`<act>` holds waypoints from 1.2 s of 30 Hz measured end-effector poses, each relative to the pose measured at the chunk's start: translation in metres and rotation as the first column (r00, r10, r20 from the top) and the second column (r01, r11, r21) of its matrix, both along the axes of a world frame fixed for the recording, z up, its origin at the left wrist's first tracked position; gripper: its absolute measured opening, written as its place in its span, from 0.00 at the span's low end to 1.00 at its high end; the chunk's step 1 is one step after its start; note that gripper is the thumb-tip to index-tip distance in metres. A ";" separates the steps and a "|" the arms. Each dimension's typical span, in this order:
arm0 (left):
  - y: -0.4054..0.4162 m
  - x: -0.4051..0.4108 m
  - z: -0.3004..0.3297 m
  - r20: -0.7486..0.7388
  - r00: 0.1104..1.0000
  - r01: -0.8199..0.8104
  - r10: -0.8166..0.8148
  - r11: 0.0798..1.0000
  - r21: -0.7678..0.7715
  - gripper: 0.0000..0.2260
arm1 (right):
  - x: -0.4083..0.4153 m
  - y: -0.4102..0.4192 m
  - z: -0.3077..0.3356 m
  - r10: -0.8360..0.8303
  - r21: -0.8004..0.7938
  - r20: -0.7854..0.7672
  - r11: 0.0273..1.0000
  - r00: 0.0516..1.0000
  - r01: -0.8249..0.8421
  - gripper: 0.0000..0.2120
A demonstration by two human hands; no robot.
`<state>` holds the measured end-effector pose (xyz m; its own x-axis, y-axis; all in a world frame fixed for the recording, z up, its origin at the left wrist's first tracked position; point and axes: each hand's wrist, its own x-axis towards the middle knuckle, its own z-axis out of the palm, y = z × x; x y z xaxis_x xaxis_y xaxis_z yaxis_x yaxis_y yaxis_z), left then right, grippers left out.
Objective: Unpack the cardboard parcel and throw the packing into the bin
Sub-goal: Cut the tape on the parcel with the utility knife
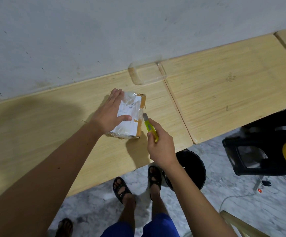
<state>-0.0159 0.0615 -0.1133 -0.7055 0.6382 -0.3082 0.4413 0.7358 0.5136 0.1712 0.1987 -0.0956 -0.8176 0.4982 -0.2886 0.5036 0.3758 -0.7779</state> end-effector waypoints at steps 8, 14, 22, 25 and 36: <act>0.001 -0.001 0.003 -0.006 1.000 -0.011 0.011 1.000 0.023 0.45 | 0.031 -0.020 0.006 -0.022 -0.068 0.021 0.997 1.000 0.023 0.20; 0.003 0.003 0.006 -0.062 0.997 -0.041 0.038 0.998 -0.042 0.45 | 0.030 -0.014 0.010 -0.078 -0.099 0.020 0.992 0.997 0.079 0.19; 0.015 0.004 -0.005 -0.460 0.814 -0.478 0.355 0.859 -0.182 0.45 | 0.019 0.001 0.015 -0.148 -0.131 -0.028 0.981 0.989 0.144 0.20; 0.009 0.002 0.003 -0.517 0.827 -0.419 0.220 0.855 -0.305 0.43 | 0.016 0.002 0.013 -0.166 -0.169 -0.048 0.973 0.985 0.156 0.20; 0.013 -0.060 0.005 -0.262 0.838 0.449 -0.479 0.878 -0.166 0.46 | 0.004 -0.006 0.003 -0.159 -0.222 -0.009 0.963 0.987 0.153 0.20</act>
<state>-0.0757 0.0742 -0.1080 -0.3997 0.8912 -0.2143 0.8593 0.4457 0.2508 0.1754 0.1924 -0.0929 -0.7436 0.5468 -0.3848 0.5208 0.1129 -0.8462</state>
